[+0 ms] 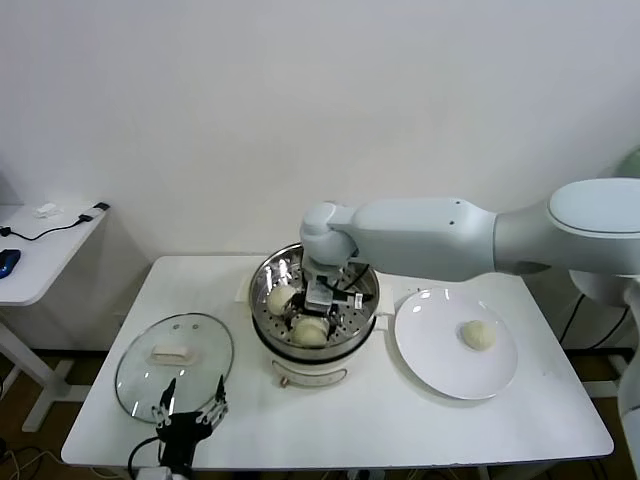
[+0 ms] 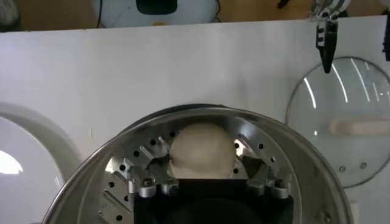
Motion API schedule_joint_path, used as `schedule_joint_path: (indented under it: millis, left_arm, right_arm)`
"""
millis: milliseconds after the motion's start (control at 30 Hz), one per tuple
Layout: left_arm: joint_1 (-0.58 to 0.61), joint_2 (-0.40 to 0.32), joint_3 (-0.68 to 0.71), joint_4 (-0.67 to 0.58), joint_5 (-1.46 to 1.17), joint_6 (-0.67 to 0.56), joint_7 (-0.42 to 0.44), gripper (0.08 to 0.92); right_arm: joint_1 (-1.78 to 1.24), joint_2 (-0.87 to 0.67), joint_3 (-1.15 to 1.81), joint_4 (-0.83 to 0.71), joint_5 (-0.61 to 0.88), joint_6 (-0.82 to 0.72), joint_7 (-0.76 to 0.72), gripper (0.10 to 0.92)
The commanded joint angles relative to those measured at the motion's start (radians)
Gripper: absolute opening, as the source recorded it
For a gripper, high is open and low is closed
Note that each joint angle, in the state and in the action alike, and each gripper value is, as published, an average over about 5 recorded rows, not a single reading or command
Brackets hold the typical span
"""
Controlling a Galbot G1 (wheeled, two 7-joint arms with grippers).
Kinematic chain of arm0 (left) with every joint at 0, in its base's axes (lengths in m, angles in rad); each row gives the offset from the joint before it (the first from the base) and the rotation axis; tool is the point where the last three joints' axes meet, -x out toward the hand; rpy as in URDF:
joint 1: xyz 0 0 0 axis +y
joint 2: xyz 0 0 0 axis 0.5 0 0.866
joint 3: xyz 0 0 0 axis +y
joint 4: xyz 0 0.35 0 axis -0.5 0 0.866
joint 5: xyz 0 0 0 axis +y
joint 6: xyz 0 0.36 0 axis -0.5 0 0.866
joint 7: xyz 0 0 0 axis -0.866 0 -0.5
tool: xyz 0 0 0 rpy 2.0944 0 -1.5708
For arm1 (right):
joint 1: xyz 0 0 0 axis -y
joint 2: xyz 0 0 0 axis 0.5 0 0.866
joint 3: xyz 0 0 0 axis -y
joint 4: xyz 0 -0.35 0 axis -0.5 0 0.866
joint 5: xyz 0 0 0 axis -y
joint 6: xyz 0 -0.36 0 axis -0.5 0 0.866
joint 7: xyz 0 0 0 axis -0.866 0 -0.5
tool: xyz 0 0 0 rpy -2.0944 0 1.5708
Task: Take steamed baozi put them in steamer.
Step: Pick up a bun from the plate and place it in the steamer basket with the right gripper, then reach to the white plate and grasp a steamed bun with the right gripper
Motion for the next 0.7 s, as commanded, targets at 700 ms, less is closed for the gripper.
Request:
schedule_joint_path:
  millis: [700]
  left_arm:
    - [-0.013, 0.004, -0.004, -0.020, -0.013, 0.003, 0.006, 0.823]
  right_arm:
    - [0.135, -0.686, -0.211, -0.157, 0.328, -0.450, -0.118, 0.823]
